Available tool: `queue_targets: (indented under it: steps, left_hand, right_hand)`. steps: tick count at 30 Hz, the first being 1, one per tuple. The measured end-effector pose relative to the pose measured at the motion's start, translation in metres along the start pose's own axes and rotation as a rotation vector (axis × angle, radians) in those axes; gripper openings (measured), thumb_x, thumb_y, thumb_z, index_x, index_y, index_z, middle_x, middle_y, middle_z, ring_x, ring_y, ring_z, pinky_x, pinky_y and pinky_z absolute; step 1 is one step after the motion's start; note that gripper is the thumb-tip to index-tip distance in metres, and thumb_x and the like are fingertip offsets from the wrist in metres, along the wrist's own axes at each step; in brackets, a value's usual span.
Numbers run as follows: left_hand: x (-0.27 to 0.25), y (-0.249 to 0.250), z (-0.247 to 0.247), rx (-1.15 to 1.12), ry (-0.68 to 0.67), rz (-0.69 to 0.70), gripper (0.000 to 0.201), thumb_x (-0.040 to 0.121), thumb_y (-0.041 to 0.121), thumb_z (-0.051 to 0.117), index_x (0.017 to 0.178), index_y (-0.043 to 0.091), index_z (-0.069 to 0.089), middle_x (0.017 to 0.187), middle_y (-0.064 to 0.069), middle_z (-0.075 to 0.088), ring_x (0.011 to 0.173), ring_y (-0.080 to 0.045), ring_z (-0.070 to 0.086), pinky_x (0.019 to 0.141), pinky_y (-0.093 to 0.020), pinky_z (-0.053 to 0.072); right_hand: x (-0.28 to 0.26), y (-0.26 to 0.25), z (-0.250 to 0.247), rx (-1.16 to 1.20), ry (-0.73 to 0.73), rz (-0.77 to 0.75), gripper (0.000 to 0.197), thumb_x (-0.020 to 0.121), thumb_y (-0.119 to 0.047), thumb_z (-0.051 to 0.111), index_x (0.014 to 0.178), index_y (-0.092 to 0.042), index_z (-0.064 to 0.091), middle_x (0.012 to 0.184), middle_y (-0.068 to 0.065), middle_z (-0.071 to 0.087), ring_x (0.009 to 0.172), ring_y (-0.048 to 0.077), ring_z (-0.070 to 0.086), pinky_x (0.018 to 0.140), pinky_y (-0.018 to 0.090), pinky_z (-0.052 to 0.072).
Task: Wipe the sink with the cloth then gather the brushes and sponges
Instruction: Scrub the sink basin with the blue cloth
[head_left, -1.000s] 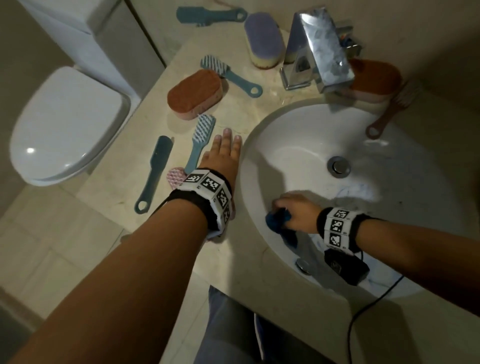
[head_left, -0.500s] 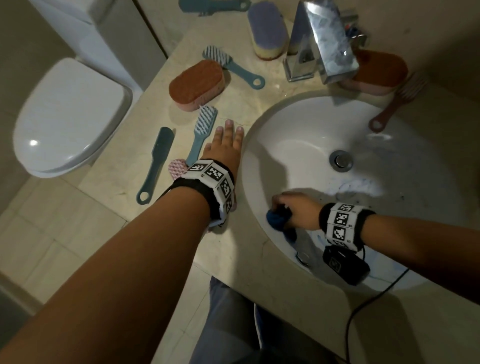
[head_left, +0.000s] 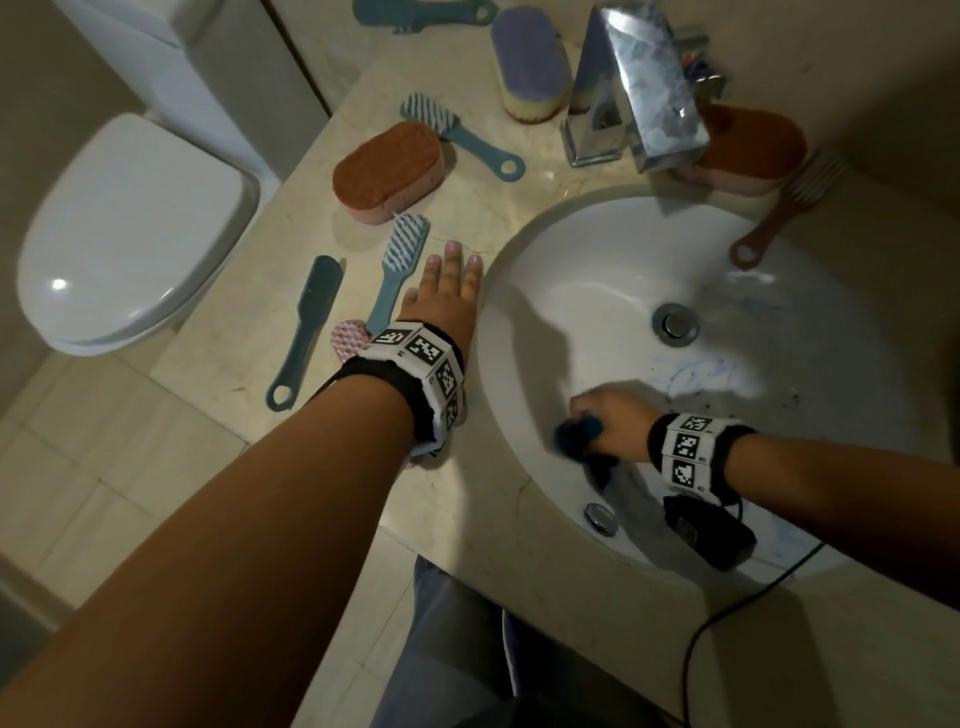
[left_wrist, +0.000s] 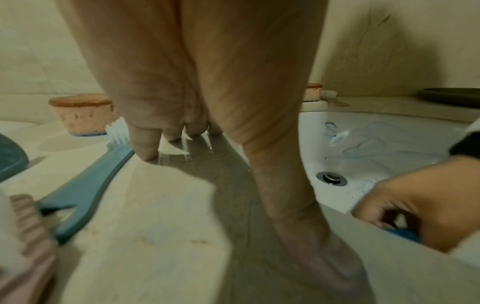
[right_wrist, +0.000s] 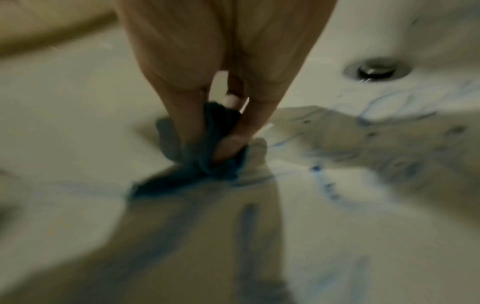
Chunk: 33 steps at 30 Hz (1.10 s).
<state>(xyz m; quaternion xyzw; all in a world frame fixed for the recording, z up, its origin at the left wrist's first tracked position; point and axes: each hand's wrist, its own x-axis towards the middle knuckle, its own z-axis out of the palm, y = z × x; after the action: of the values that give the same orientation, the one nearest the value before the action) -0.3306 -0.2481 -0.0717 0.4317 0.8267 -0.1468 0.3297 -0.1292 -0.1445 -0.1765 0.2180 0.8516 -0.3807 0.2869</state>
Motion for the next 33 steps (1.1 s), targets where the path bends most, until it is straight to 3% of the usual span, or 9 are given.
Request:
queue_targets:
  steps: [4, 11, 14, 17, 19, 23, 26, 30, 33]
  left_hand:
    - [0.002, 0.000, 0.001, -0.015, 0.029, -0.008, 0.093, 0.090, 0.008, 0.056, 0.148, 0.010, -0.018, 0.155, -0.012, -0.024, 0.146, -0.030, -0.014, 0.120, -0.044, 0.010]
    - [0.002, 0.002, 0.001, 0.010, 0.030, -0.019, 0.092, 0.091, 0.008, 0.055, 0.148, 0.009, -0.018, 0.155, -0.012, -0.025, 0.146, -0.030, -0.013, 0.119, -0.043, 0.011]
    - [0.003, 0.002, 0.002, 0.000, 0.033, -0.025, 0.091, 0.092, 0.006, 0.053, 0.147, 0.009, -0.019, 0.155, -0.012, -0.025, 0.146, -0.030, -0.014, 0.119, -0.044, 0.010]
    - [0.003, 0.003, 0.002, -0.017, 0.024, -0.027, 0.092, 0.091, 0.005, 0.053, 0.147, 0.010, -0.019, 0.155, -0.011, -0.026, 0.145, -0.030, -0.015, 0.118, -0.044, 0.009]
    - [0.003, 0.004, 0.001, -0.024, 0.027, -0.030, 0.090, 0.092, 0.005, 0.052, 0.147, 0.010, -0.019, 0.155, -0.011, -0.026, 0.145, -0.030, -0.015, 0.118, -0.044, 0.009]
    - [0.002, 0.005, -0.001, -0.044, 0.028, -0.031, 0.087, 0.094, 0.008, 0.050, 0.147, 0.010, -0.019, 0.155, -0.011, -0.026, 0.146, -0.030, -0.015, 0.118, -0.044, 0.009]
    - [0.004, 0.004, 0.001, -0.035, 0.019, -0.018, 0.091, 0.092, 0.009, 0.053, 0.147, 0.010, -0.020, 0.155, -0.012, -0.026, 0.145, -0.030, -0.015, 0.118, -0.045, 0.008]
    - [0.003, 0.001, 0.000, -0.055, -0.017, -0.006, 0.109, 0.083, 0.015, 0.067, 0.146, 0.010, -0.021, 0.154, -0.011, -0.028, 0.145, -0.030, -0.017, 0.120, -0.045, 0.006]
    - [0.004, 0.001, -0.001, -0.020, -0.031, -0.012, 0.131, 0.067, 0.019, 0.082, 0.146, 0.011, -0.023, 0.153, -0.010, -0.029, 0.145, -0.029, -0.018, 0.120, -0.044, 0.006]
  right_hand:
    - [0.014, 0.017, -0.012, -0.033, 0.265, 0.134, 0.031, 0.076, -0.010, 0.071, 0.106, -0.008, 0.065, 0.104, 0.018, 0.059, 0.103, 0.030, 0.051, 0.071, 0.020, 0.024]
    - [0.003, 0.004, 0.008, -0.018, 0.101, -0.055, 0.032, 0.080, -0.006, 0.066, 0.110, -0.014, 0.070, 0.106, 0.015, 0.063, 0.103, 0.029, 0.058, 0.081, 0.019, 0.034]
    - [0.019, 0.031, -0.018, -0.046, 0.301, 0.052, 0.035, 0.082, -0.002, 0.064, 0.115, -0.012, 0.068, 0.113, 0.017, 0.062, 0.109, 0.032, 0.056, 0.089, 0.023, 0.035]
    - [0.033, 0.059, -0.054, 0.015, 0.461, 0.335, 0.035, 0.086, -0.006, 0.058, 0.120, -0.011, 0.063, 0.124, 0.019, 0.059, 0.117, 0.035, 0.053, 0.099, 0.034, 0.039]
    - [0.033, 0.056, -0.061, 0.008, 0.463, 0.368, 0.034, 0.085, -0.007, 0.060, 0.119, -0.010, 0.063, 0.123, 0.018, 0.060, 0.117, 0.034, 0.053, 0.099, 0.035, 0.040]
    - [0.022, 0.019, -0.034, -0.017, 0.209, -0.001, 0.033, 0.079, -0.005, 0.066, 0.111, -0.012, 0.068, 0.108, 0.018, 0.064, 0.104, 0.032, 0.059, 0.093, 0.036, 0.045]
    - [0.026, 0.020, -0.010, -0.044, 0.154, -0.049, 0.032, 0.077, -0.001, 0.066, 0.108, -0.010, 0.070, 0.104, 0.018, 0.062, 0.099, 0.030, 0.056, 0.085, 0.027, 0.041]
    - [0.040, 0.063, -0.055, 0.203, 0.449, 0.110, 0.022, 0.076, 0.017, 0.054, 0.090, 0.011, 0.069, 0.090, 0.015, 0.065, 0.087, 0.024, 0.061, 0.066, 0.008, 0.036]
    - [0.040, 0.085, -0.080, 0.190, 0.441, 0.306, 0.013, 0.077, 0.011, 0.054, 0.070, 0.001, 0.057, 0.077, 0.012, 0.050, 0.081, 0.019, 0.051, 0.064, 0.018, 0.035]
